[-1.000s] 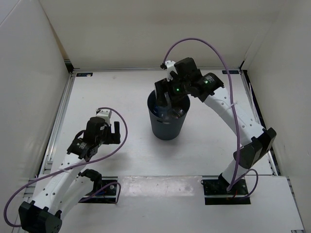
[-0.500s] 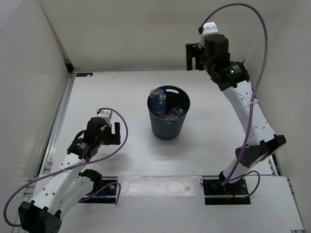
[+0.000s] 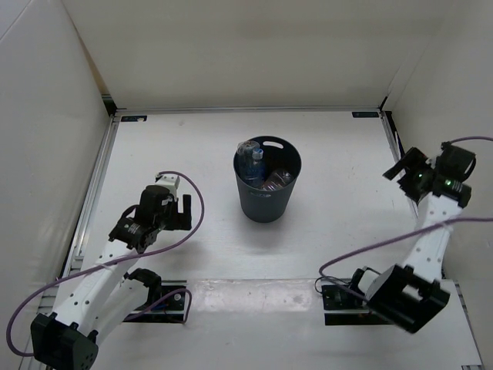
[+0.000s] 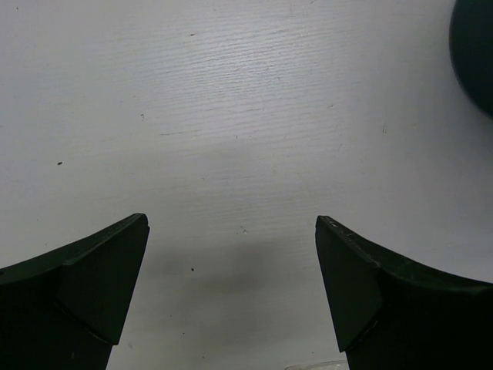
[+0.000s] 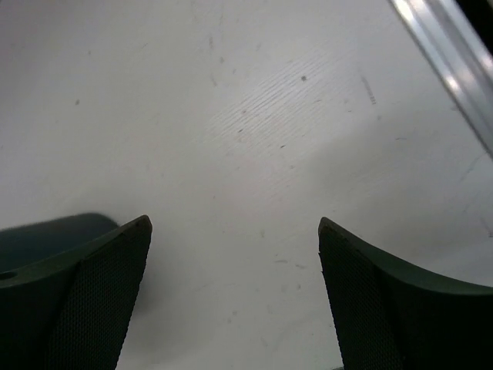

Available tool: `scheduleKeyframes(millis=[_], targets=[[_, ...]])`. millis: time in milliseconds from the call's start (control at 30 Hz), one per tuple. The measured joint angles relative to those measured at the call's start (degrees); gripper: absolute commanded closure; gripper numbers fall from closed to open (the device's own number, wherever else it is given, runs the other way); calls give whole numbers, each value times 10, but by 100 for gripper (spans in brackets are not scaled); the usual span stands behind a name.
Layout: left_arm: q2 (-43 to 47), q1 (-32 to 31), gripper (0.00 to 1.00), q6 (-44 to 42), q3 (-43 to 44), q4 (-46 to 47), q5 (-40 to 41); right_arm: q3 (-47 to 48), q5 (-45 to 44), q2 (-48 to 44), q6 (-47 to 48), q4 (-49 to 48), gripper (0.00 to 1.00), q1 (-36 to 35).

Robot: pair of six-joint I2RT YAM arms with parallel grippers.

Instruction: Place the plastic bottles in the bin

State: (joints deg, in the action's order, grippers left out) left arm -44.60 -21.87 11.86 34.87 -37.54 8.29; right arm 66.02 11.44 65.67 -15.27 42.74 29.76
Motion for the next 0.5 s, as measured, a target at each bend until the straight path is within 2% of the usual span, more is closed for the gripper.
scheduleKeyframes(millis=[200, 500], targets=[[-2, 0, 0, 0, 0, 0, 0, -80, 42, -128, -1, 10, 10, -54], [23, 0, 0, 2, 0, 0, 18, -134, 36, -151, 20, 52, 10, -92]])
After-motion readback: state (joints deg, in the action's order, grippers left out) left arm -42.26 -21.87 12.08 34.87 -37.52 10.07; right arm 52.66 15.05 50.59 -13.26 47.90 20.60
